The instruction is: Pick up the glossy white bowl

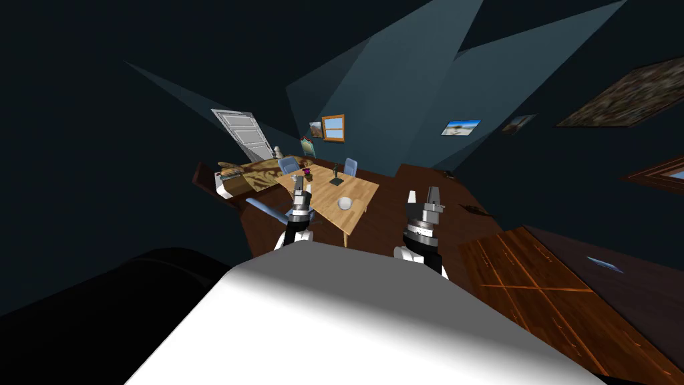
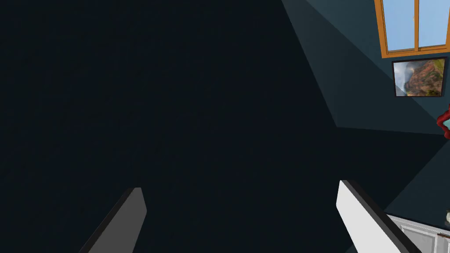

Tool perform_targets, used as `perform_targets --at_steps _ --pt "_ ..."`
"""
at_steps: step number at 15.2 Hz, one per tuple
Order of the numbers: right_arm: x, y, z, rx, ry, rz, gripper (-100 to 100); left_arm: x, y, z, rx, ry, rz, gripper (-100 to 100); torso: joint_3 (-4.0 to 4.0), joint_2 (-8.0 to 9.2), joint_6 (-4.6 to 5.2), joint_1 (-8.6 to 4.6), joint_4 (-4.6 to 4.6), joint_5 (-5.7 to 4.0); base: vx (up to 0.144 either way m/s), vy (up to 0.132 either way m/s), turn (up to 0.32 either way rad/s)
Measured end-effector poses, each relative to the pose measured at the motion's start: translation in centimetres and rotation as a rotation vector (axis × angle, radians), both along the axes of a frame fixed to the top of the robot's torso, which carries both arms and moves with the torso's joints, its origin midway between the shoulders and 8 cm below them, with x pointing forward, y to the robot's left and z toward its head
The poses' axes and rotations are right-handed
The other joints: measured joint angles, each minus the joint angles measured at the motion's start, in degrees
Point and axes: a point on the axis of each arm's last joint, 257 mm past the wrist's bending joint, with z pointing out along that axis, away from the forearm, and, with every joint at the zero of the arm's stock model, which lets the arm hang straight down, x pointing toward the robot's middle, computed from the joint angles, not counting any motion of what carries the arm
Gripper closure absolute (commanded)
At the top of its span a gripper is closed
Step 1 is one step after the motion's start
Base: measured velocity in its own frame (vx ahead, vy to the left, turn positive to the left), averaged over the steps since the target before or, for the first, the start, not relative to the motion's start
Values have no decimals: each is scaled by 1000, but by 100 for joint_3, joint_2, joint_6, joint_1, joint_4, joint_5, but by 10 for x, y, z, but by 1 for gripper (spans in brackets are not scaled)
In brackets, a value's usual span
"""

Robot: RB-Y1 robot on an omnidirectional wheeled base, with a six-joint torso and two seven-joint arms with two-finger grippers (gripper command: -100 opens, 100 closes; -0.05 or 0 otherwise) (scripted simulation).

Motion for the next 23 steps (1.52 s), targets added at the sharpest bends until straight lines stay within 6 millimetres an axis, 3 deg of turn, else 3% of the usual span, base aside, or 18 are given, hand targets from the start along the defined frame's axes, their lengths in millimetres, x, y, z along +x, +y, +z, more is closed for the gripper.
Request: perform_targets --at_steps 6,12,23 --pt "0 0 0 0 0 0 0 9 3 -18 83 74 -30 -100 4 8 2 -1 1 0 -16 -8 -117" --pt "0 0 0 0 0 0 0 24 21 -49 135 197 -22 -100 6 10 1 -6 2 -1 -24 -18 -154" --pt "0 0 0 0 0 0 0 47 84 -105 134 424 61 -100 8 14 3 -8 3 -2 -30 -21 -175"
